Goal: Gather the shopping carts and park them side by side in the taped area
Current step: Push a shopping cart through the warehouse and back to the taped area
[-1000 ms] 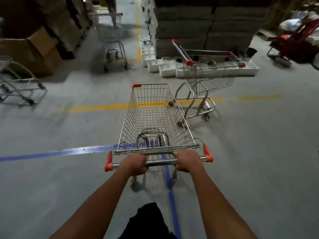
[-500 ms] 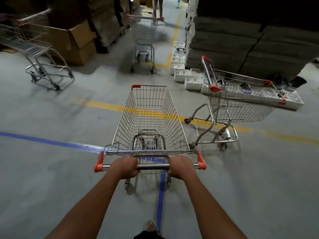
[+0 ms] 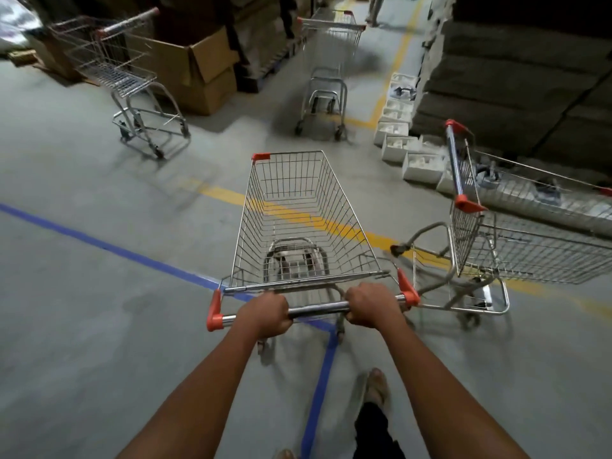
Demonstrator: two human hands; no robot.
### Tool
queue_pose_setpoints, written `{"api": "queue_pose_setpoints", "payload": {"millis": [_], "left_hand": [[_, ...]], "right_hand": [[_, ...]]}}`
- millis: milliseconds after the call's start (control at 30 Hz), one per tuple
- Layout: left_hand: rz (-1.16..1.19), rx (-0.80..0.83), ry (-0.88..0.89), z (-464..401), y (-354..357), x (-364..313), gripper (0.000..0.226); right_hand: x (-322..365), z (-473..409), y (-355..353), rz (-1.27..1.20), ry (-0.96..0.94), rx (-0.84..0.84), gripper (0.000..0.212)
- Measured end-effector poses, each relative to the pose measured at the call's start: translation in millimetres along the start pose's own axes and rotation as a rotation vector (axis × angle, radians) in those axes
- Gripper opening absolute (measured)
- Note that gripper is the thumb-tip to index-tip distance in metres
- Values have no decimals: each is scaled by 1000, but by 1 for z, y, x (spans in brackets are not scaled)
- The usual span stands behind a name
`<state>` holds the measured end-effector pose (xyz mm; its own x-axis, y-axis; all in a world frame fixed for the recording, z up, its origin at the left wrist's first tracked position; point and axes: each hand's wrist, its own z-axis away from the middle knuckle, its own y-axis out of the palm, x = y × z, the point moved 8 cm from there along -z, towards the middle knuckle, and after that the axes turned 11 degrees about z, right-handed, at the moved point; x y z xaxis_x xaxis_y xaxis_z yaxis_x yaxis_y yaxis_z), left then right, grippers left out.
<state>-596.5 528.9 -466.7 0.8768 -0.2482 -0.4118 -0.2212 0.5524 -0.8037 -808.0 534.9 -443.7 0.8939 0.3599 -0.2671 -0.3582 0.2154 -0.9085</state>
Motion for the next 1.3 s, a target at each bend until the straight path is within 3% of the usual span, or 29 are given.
{"api": "queue_pose_setpoints", "payload": {"millis": [367,667,967,1300], "left_hand": [[56,-124,-231,-121,-83,5,27],[128,-211,-402,-210,-148,31,26],[180,-261,-568,-293,-215,83,26],[269,-334,-718,-348,-312,181,26]], "right_hand": [[-90,-175,-34,28,-199,-94,36],[-133,-316,-72,98,-389,-159,30],[-148,-466,-118,146,-528,-183,36],[-107,-623,-189,184,-677,-184,33]]}}
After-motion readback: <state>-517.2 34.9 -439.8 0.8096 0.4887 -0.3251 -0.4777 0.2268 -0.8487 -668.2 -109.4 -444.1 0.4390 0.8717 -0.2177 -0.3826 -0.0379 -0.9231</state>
